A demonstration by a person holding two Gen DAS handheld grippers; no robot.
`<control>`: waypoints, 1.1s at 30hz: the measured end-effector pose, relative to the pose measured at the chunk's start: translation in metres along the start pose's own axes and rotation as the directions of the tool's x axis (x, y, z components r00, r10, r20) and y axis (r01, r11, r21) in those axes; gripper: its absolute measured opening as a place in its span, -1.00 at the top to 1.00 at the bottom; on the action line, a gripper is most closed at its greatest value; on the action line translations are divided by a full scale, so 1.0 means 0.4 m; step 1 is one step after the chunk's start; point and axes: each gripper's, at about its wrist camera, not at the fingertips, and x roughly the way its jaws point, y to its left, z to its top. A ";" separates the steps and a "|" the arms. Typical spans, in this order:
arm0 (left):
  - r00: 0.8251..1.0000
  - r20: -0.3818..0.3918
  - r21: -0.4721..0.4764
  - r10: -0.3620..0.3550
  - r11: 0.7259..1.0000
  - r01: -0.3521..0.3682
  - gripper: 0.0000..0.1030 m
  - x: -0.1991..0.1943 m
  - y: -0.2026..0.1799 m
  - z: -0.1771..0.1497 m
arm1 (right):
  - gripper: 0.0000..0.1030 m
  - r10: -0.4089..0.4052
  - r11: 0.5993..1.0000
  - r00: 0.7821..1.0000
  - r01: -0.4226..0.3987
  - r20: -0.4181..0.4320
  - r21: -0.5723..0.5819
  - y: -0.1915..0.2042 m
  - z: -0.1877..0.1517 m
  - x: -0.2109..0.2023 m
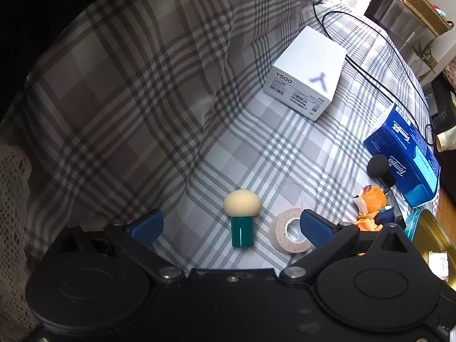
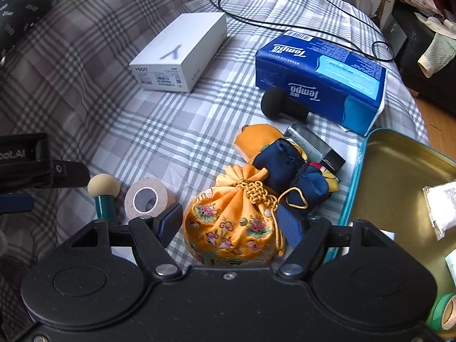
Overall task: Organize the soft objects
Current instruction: 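Move the right gripper to the orange embroidered pouch and grasp it, then reach the left gripper to the cream-and-teal mushroom toy while the right gripper holds the pouch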
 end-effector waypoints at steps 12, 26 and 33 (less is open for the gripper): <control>0.999 -0.018 -0.007 0.029 1.000 -0.029 -0.99 0.023 0.007 -0.003 | -0.51 -0.026 0.999 0.999 0.025 -0.022 -0.028 0.007 -0.011 0.029; 0.994 -0.035 0.028 0.100 0.995 -0.099 -0.99 0.073 -0.001 -0.012 | -0.31 0.047 0.999 0.994 -0.047 -0.095 0.003 -0.001 -0.030 0.018; 0.987 -0.070 0.061 0.144 0.988 -0.140 -0.99 0.124 -0.021 -0.025 | -0.37 0.020 0.995 0.992 -0.032 -0.128 -0.097 0.032 -0.030 0.040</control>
